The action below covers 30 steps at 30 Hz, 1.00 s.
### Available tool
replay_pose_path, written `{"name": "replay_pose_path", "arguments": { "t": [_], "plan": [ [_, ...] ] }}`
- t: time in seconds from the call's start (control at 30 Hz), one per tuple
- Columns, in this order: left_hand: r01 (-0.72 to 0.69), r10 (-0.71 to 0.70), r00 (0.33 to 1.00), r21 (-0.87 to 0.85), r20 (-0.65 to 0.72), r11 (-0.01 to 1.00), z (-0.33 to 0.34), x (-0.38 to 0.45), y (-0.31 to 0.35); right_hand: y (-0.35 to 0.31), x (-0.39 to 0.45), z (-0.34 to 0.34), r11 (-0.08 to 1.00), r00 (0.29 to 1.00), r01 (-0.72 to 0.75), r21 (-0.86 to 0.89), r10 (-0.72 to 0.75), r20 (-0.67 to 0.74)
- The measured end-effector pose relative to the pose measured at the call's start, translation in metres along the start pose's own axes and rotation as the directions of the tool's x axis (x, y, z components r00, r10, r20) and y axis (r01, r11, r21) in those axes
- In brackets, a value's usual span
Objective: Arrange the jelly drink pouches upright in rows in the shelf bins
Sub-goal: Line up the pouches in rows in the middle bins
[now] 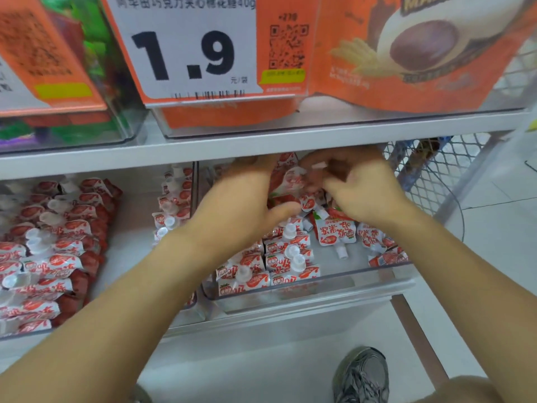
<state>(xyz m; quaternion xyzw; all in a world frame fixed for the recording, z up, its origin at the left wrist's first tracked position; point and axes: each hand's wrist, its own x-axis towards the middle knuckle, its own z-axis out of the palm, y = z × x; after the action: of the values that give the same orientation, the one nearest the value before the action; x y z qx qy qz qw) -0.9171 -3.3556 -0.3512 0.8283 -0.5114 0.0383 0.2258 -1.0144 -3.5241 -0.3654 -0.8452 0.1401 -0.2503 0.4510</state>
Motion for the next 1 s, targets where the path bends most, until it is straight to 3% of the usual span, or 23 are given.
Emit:
{"name": "replay_pose_path", "arguments": {
  "t": [0.07, 0.1, 0.17, 0.23, 0.33, 0.4, 0.53, 0.6, 0.7, 0.83, 0.9, 1.0],
  "plan": [
    [-0.018, 0.020, 0.999, 0.055, -0.029, 0.998, 0.004, 0.005, -0.002, 0.000, -0.007, 0.001, 0.976, 0.987, -0.081, 0.205, 0.049, 0.152],
    [-0.013, 0.017, 0.999, 0.093, -0.045, 0.996, 0.005, 0.005, -0.005, 0.006, -0.008, -0.003, 0.980, 0.981, -0.096, 0.172, 0.064, 0.180],
    [0.012, -0.003, 0.997, 0.116, -0.079, 0.993, 0.004, 0.002, -0.011, 0.023, -0.003, -0.011, 0.984, 0.992, -0.046, -0.173, 0.066, 0.109],
    [0.038, -0.026, 0.993, 0.094, -0.119, 0.995, 0.002, 0.000, -0.014, 0.032, 0.004, -0.011, 0.893, 0.996, 0.008, -0.450, 0.033, 0.084],
    [0.066, -0.056, 0.990, 0.073, -0.132, 0.995, 0.001, 0.000, -0.017, 0.040, 0.014, 0.009, 0.792, 0.946, 0.124, -0.598, 0.087, 0.312],
    [0.083, -0.076, 0.989, 0.051, -0.123, 0.995, 0.001, -0.001, -0.019, 0.049, 0.022, 0.021, 0.716, 0.917, 0.178, -0.675, 0.127, 0.378],
    [0.071, -0.065, 0.988, 0.035, -0.139, 0.997, -0.001, -0.001, -0.022, 0.041, 0.030, 0.014, 0.749, 0.961, 0.040, -0.661, 0.153, 0.232],
    [0.067, -0.064, 0.991, 0.026, -0.114, 0.997, -0.001, -0.001, -0.022, 0.041, 0.030, -0.003, 0.756, 0.991, -0.034, -0.653, 0.108, 0.074],
    [0.040, -0.040, 0.997, -0.007, -0.064, 0.999, -0.003, 0.002, -0.025, 0.043, 0.031, -0.029, 0.746, 0.973, -0.226, -0.626, 0.146, -0.177],
    [0.016, -0.017, 0.999, -0.027, -0.040, 1.000, -0.005, 0.003, -0.028, 0.038, 0.030, -0.033, 0.565, 0.921, -0.367, -0.739, 0.110, -0.373],
    [0.014, -0.016, 0.999, -0.038, -0.035, 0.999, -0.004, 0.003, -0.028, 0.029, 0.031, -0.020, 0.538, 0.951, -0.292, -0.791, 0.075, -0.300],
    [0.019, -0.020, 0.999, -0.029, -0.035, 0.999, -0.003, 0.003, -0.029, 0.017, 0.030, 0.008, 0.678, 0.996, -0.060, -0.732, 0.093, 0.004]
  ]
}}
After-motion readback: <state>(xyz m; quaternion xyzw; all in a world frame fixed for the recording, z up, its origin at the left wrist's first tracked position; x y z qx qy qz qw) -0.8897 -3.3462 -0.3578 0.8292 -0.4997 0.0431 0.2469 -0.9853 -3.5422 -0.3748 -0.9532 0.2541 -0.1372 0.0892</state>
